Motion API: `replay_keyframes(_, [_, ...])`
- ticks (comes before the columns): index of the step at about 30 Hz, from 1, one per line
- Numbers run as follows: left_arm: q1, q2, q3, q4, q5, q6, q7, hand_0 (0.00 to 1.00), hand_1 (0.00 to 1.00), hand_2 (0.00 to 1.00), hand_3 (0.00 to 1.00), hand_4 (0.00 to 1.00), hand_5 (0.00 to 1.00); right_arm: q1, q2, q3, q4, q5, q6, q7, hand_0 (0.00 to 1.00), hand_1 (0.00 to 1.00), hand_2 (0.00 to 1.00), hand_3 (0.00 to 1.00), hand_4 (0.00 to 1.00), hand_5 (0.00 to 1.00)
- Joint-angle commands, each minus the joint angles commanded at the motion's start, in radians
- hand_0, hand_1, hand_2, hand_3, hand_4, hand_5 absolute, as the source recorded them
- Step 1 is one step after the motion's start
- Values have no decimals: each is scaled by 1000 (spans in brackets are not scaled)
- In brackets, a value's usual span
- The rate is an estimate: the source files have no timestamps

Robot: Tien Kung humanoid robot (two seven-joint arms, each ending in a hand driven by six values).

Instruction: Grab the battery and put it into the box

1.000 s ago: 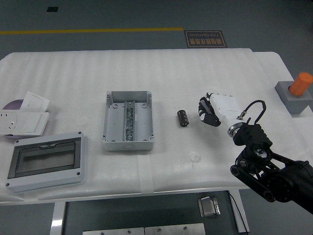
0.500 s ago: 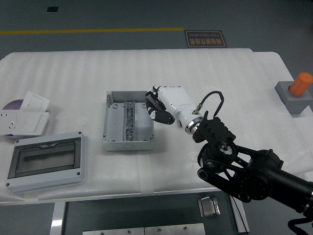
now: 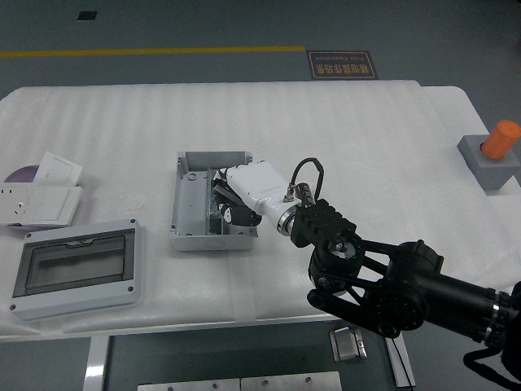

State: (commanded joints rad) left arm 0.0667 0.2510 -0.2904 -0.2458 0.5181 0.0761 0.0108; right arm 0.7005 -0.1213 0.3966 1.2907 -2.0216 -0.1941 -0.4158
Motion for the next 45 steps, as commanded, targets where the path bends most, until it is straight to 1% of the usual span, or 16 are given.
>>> replay_keyframes(3, [0, 1, 0, 0, 0, 0, 0, 638, 670, 572, 598, 741, 365, 0, 3, -1, 2, 3, -4, 2, 776, 903, 905, 921, 591, 371])
replay_keyframes(4, [-1, 1, 0, 0, 0, 0, 0, 637, 669, 566, 598, 737, 369, 0, 3, -1, 3, 4, -5, 3, 828, 928, 924, 938, 639, 394])
replay_keyframes(9, [-2, 1, -1, -1, 1, -1, 1, 637, 669, 566, 598, 737, 369, -10, -2, 19, 7, 18, -21, 13, 828, 928, 924, 938, 639, 394])
replay_keyframes(10, [-2, 1, -1, -1, 2, -1, 1, 636, 670, 558, 598, 734, 370, -13, -8, 27, 7, 20, -24, 16, 830, 922, 917, 935, 665, 417])
replay_keyframes(11, [-2, 0, -1, -1, 1, -1, 1, 636, 670, 558, 598, 734, 370, -15, -16, 36, 7, 23, -28, 19, 830, 922, 917, 935, 665, 417])
replay_keyframes(15, [-2, 0, -2, -1, 2, -1, 1, 636, 670, 558, 598, 734, 370, -13, -74, 58, -7, 44, -27, 26, 830, 922, 917, 935, 665, 417])
replay_keyframes(16, [-3, 0, -3, -2, 3, -1, 1, 636, 670, 554, 594, 725, 370, -8, -96, 55, -17, 52, -19, 26, 814, 906, 900, 920, 690, 437])
replay_keyframes(17, [-3, 0, -3, -2, 2, -1, 1, 636, 670, 554, 594, 725, 370, -2, -114, 46, -28, 59, -11, 26, 814, 906, 900, 920, 690, 437])
replay_keyframes(21, [-4, 0, -5, -2, 2, -1, 1, 636, 670, 554, 594, 725, 370, 29, -190, -12, -80, 93, 26, 34, 814, 906, 900, 920, 690, 437])
replay_keyframes(22, [-5, 0, -6, -2, 3, -1, 1, 636, 669, 554, 593, 726, 374, 37, -205, -31, -93, 101, 35, 37, 791, 883, 886, 914, 697, 441])
replay_keyframes(26, [-7, 0, -6, -2, 2, -1, 2, 636, 669, 554, 593, 726, 374, 61, -239, -105, -127, 129, 60, 47, 791, 883, 886, 914, 697, 441])
replay_keyframes(29, [-7, 0, -6, -2, 2, -1, 2, 636, 670, 552, 591, 717, 368, 76, -246, -150, -141, 141, 68, 54, 794, 883, 876, 909, 704, 433])
replay_keyframes(32, [-7, -1, -5, -2, 2, -1, 2, 636, 670, 552, 591, 717, 368, 90, -241, -182, -160, 152, 69, 60, 794, 883, 876, 909, 704, 433])
replay_keyframes(39, [-7, 0, -4, -3, 2, -2, 1, 635, 670, 549, 592, 705, 359, 106, -227, -189, -191, 166, 40, 77, 791, 884, 880, 906, 709, 432])
replay_keyframes(41, [-7, 0, -3, -3, 3, -1, 1, 635, 669, 547, 592, 703, 361, 108, -225, -191, -198, 170, 33, 82, 784, 873, 864, 898, 707, 433])
replay_keyframes(45, [-9, 1, -4, -4, 7, -1, 1, 635, 669, 547, 592, 703, 361, 114, -219, -202, -227, 184, 24, 95, 784, 873, 864, 898, 707, 433])
